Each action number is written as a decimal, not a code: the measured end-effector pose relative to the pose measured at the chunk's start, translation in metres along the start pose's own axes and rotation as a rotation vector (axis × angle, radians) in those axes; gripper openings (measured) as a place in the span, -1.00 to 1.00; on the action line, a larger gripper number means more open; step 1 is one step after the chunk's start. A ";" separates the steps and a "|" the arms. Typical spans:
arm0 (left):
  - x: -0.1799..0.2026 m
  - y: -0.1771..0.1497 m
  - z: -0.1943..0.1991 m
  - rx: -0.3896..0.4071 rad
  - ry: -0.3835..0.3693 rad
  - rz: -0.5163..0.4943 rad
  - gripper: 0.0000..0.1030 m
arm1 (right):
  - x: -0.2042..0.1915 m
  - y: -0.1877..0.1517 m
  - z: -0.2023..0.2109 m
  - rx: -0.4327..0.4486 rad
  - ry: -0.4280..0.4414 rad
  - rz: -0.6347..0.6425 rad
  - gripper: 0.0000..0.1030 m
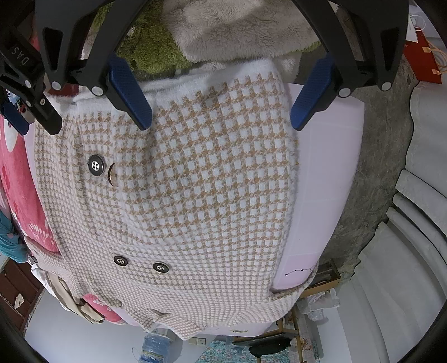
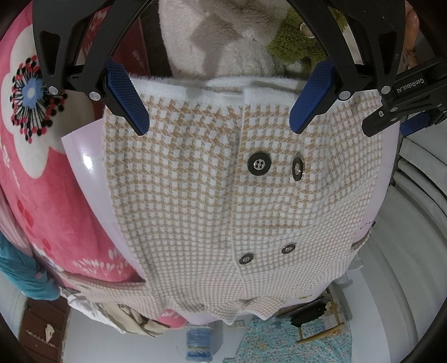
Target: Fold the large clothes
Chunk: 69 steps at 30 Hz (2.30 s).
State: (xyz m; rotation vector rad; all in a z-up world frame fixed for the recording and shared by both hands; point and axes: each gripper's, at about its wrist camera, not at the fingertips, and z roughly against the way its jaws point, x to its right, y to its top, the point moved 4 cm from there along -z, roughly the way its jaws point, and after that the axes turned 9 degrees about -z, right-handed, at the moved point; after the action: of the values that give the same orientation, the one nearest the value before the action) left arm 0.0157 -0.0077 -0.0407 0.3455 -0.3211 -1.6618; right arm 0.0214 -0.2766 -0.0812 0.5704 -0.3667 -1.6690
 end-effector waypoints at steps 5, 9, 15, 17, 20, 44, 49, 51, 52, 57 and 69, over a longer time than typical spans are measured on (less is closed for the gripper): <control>0.000 0.000 0.000 0.001 0.000 0.000 0.90 | 0.000 0.001 0.000 -0.001 0.001 0.000 0.87; 0.000 0.001 0.000 0.001 0.001 0.000 0.90 | 0.000 0.001 0.000 0.000 0.000 -0.001 0.87; -0.001 0.001 0.000 0.001 0.000 -0.001 0.90 | 0.000 0.000 0.000 0.000 0.000 0.000 0.87; -0.001 0.001 0.000 0.001 0.000 -0.001 0.90 | 0.000 0.001 0.000 -0.001 0.001 0.000 0.87; -0.001 0.001 0.000 0.001 0.000 0.000 0.90 | 0.000 0.001 0.000 0.000 0.000 0.000 0.87; -0.008 0.015 0.001 0.051 0.020 -0.021 0.90 | 0.000 0.008 0.003 0.029 -0.014 -0.024 0.87; -0.010 0.026 0.004 0.092 0.043 -0.036 0.90 | 0.004 0.015 0.003 0.054 -0.022 -0.033 0.87; -0.010 0.029 0.002 0.095 0.043 -0.038 0.90 | 0.005 0.020 0.003 0.068 -0.029 -0.030 0.87; -0.011 0.031 0.001 0.098 0.049 -0.041 0.90 | 0.006 0.022 0.003 0.077 -0.033 -0.027 0.87; -0.014 0.041 -0.008 0.091 0.066 -0.067 0.90 | 0.003 0.038 0.003 0.125 -0.035 -0.009 0.87; -0.022 0.073 -0.022 0.165 0.062 -0.111 0.90 | -0.006 0.073 -0.015 0.166 -0.012 0.024 0.87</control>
State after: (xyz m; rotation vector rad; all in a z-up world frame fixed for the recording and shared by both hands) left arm 0.0936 0.0050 -0.0302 0.5455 -0.3995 -1.7339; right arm 0.0900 -0.2827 -0.0531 0.6764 -0.5227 -1.6292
